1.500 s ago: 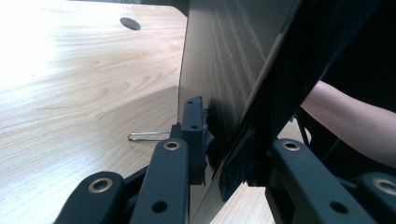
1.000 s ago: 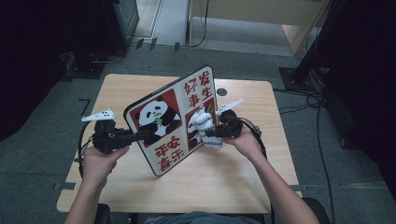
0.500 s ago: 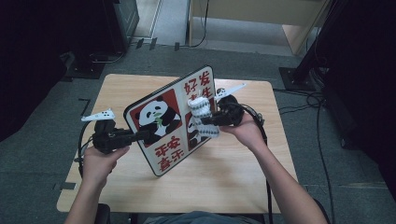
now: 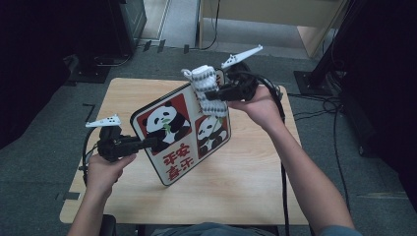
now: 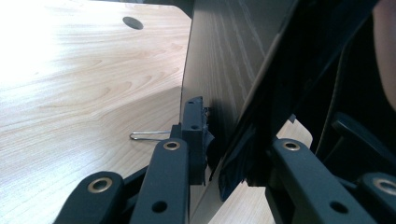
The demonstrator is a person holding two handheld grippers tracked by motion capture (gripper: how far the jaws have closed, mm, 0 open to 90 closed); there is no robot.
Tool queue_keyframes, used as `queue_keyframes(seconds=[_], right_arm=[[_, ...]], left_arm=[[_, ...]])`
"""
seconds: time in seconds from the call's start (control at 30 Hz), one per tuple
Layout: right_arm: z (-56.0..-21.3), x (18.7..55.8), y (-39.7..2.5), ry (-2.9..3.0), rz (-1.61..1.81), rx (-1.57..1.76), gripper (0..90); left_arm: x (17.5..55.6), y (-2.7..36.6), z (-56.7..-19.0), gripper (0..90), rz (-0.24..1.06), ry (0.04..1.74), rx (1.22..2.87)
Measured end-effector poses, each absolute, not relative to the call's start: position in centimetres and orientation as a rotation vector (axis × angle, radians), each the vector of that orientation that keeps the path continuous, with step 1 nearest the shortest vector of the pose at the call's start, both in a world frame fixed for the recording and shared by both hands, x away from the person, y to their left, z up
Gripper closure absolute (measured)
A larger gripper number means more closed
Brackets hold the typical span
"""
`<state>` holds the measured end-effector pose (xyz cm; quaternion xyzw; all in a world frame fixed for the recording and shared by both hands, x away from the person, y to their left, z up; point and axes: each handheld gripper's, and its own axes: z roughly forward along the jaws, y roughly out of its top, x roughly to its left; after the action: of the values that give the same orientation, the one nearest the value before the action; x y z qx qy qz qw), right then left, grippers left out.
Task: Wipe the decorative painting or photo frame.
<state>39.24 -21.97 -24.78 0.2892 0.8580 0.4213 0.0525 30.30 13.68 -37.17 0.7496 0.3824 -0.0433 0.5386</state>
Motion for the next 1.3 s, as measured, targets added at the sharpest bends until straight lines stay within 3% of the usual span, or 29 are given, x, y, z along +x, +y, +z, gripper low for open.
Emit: queue_keyframes(seconds=[0.23,0.43,1.07,1.3], right_arm=[[-21.1,40.7,-19.2,2.621,1.216,0.842,79.8],[-20.3,41.9,-17.3,2.647,1.179,0.834,79.7],[-22.6,42.8,-15.9,2.547,1.242,0.884,70.3],[-22.9,42.2,-16.0,2.514,1.265,0.872,80.5]], left_arm=[[30.3,13.7,-37.2,75.7,-0.103,0.908,1.783],[30.3,13.7,-37.2,75.8,-0.100,0.906,1.783],[30.3,13.7,-37.2,76.1,-0.089,0.902,1.789],[30.3,13.7,-37.2,76.2,-0.087,0.905,1.786]])
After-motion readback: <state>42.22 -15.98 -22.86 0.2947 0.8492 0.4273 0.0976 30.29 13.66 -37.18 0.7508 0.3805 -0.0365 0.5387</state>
